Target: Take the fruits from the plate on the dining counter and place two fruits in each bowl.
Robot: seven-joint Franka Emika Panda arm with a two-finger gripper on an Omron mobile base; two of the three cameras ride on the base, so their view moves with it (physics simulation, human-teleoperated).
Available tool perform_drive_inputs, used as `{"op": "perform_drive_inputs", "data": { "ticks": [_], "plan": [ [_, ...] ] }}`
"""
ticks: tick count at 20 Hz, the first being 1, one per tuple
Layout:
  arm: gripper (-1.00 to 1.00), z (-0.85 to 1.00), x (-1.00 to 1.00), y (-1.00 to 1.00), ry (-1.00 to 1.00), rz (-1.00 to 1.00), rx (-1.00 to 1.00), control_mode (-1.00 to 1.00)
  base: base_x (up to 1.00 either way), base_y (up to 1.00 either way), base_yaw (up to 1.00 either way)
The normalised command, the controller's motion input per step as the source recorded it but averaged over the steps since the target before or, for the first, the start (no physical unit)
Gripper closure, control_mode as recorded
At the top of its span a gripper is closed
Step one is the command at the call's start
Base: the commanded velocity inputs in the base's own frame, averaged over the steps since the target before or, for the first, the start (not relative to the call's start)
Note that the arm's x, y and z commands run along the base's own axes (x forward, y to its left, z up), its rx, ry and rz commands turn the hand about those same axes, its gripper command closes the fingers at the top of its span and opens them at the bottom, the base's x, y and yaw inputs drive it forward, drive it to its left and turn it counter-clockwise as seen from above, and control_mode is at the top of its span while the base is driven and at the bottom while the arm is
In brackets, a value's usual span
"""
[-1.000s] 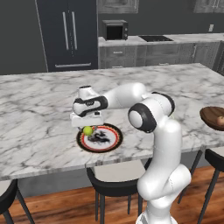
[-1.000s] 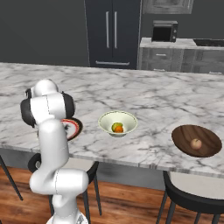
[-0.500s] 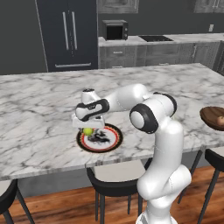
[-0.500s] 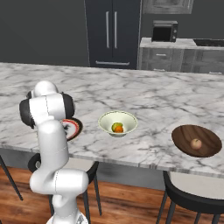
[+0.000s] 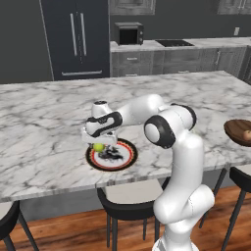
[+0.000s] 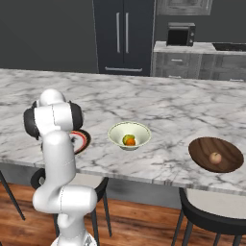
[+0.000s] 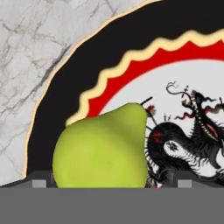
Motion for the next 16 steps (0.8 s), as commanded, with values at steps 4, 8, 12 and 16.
{"op": "perform_drive_inputs", "data": {
  "ticks": [4, 8, 12, 16],
  "plan": [
    [-1.00, -0.01, 0.01, 0.00, 0.00, -0.01, 0.00, -1.00, 0.00, 0.00, 0.00],
    [-1.00, -0.01, 0.00, 0.00, 0.00, 0.00, 0.00, -1.00, 0.00, 0.00, 0.00],
    [1.00, 0.00, 0.00, 0.00, 0.00, 0.00, 0.00, -1.00, 0.00, 0.00, 0.00],
    [1.00, 0.00, 0.00, 0.00, 0.00, 0.00, 0.00, -1.00, 0.00, 0.00, 0.00]
  ]
}}
